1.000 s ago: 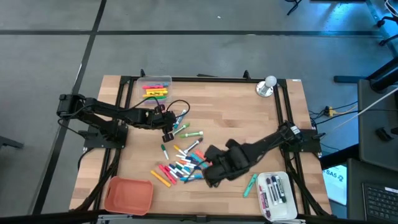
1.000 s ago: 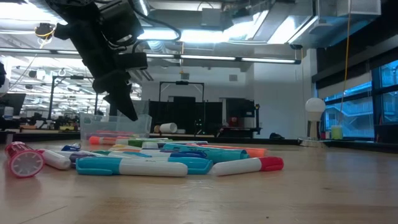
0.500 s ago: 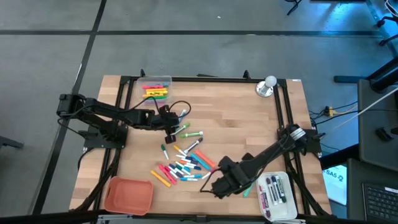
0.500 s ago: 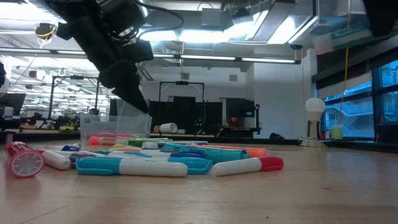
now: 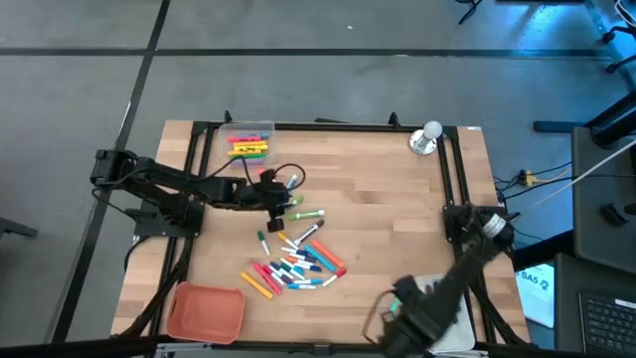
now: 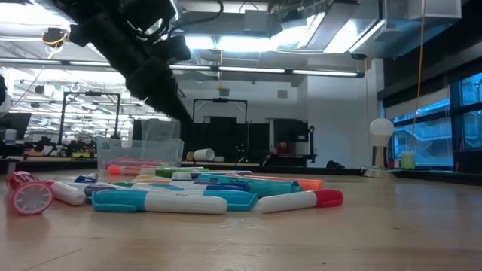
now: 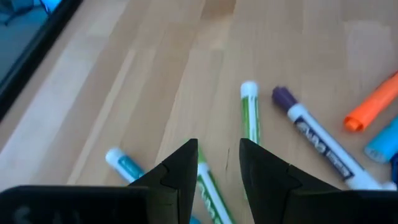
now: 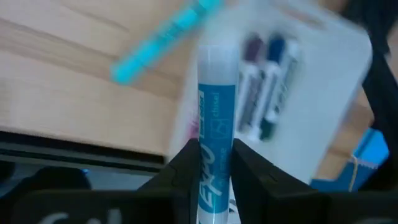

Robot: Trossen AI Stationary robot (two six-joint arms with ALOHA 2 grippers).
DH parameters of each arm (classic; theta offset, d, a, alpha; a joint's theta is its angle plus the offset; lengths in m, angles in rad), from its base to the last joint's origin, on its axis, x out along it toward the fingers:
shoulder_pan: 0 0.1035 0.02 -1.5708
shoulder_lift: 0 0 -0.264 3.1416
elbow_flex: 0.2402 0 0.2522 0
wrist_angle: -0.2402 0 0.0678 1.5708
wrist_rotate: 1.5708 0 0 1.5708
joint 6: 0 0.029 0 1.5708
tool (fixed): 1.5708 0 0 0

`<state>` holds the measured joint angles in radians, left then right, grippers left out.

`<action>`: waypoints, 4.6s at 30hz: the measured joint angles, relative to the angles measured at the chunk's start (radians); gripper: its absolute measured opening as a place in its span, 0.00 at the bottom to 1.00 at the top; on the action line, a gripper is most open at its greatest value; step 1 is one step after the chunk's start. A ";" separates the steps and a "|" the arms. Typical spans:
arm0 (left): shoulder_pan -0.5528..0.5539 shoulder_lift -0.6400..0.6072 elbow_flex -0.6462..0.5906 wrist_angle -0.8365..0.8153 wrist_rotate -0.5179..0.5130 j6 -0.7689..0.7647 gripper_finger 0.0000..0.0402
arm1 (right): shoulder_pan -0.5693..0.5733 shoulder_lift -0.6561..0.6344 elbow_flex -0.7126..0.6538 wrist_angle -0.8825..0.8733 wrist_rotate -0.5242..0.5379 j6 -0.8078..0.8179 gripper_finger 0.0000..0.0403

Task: Pick & Place Markers
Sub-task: Put the middle center pitch blue pen into the white bin, then put the orange pen into the white bin

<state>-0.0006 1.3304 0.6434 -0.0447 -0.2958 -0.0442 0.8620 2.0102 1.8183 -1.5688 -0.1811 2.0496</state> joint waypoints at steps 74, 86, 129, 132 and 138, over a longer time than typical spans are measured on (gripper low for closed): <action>0.400 0.075 0.065 -0.295 0.192 0.300 0.39 | -0.442 -0.057 -0.092 0.372 0.876 -1.260 0.46; 0.411 0.076 0.018 -0.269 0.242 0.522 0.37 | -0.583 -0.057 -0.198 0.737 0.622 -1.456 0.29; 0.508 0.160 0.021 0.080 0.356 0.191 0.15 | -0.664 0.013 -0.338 0.999 0.867 -1.302 0.04; 0.479 0.095 0.023 0.108 0.358 0.125 0.15 | -0.648 0.007 -0.340 0.948 0.902 -1.326 0.04; 0.424 0.000 0.023 0.208 0.420 0.105 0.16 | -0.658 -0.103 -0.341 0.827 0.917 -1.386 0.01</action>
<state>0.4233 1.3301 0.6666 0.1635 0.1237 0.0605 0.2040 1.9069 1.4769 -0.7416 0.7363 0.6638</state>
